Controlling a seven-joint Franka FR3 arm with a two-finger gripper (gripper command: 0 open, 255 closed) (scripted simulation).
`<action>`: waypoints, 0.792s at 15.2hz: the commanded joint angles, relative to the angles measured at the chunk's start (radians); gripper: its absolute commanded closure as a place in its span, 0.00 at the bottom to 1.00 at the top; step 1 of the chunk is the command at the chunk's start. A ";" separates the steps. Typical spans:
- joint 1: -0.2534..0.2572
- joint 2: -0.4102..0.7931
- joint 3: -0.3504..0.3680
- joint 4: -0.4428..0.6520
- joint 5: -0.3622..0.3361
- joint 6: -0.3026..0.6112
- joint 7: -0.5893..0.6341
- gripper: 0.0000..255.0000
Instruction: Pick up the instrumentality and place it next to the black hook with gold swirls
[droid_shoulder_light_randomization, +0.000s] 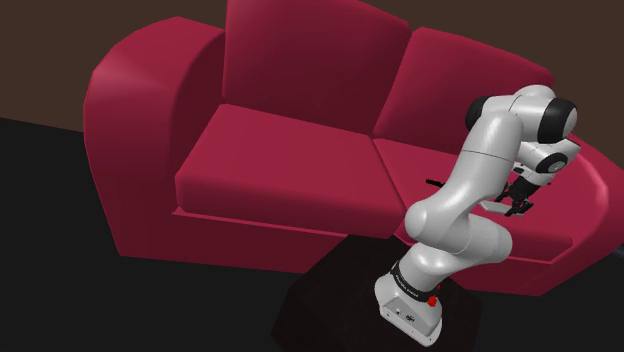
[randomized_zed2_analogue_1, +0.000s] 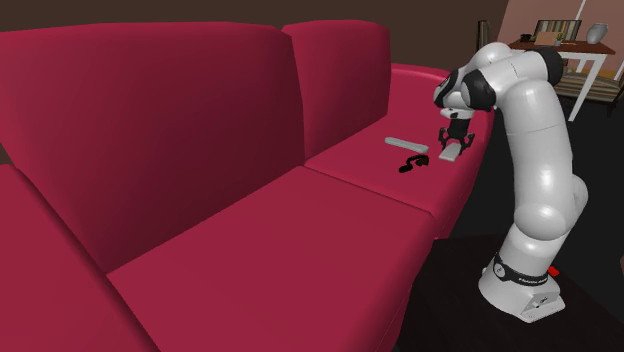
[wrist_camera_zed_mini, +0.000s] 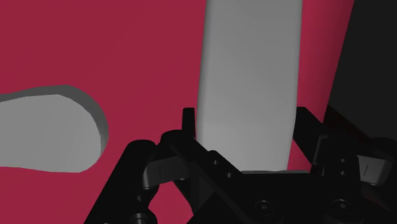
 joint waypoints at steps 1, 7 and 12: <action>-0.004 0.008 0.006 -0.004 0.008 0.010 -0.004 1.00; -0.004 0.008 0.006 -0.004 0.008 0.010 -0.004 1.00; -0.004 0.008 0.006 -0.004 0.008 0.010 -0.004 0.00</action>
